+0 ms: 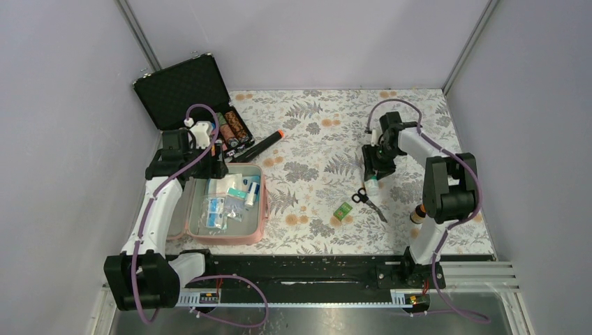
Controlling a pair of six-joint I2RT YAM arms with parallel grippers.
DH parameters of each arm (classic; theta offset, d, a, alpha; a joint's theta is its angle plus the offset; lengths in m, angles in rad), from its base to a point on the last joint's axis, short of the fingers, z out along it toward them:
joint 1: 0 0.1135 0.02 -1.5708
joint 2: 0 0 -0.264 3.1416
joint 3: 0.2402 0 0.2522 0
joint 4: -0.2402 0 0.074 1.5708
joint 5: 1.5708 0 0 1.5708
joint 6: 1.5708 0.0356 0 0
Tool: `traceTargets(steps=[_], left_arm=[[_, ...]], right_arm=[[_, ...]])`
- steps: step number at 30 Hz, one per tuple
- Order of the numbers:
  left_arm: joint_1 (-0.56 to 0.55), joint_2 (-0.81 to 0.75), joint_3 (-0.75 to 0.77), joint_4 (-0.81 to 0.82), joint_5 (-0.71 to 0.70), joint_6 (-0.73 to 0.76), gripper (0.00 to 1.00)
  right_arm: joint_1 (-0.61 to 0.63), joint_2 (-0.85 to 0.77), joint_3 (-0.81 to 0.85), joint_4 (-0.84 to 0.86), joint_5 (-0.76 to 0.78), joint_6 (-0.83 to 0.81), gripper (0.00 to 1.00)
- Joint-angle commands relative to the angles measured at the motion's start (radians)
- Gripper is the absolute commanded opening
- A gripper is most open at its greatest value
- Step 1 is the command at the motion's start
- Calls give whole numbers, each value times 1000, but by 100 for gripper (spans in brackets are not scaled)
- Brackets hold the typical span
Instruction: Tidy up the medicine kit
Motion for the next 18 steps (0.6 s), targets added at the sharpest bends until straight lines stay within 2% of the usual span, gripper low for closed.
traceTargets(steps=[1,5,9,15,18], left_arm=[[16,-16,33,26,23,13,69],[33,-19,22,39,12,16,69],[58,-22,19,43,7,18,69],[114,-29,16,67,-5,5,69],[171,-16,16,68,42,-28,69]], right_arm=[[117,-184,11,18,-49,-71,32],[249,-275,72,17,-112,-87,29],[388,-294,164,13,-165,-91,28],[665,-196,316,-6,-175,-187,27],[794,-97,428,-19,-145,-243,26]])
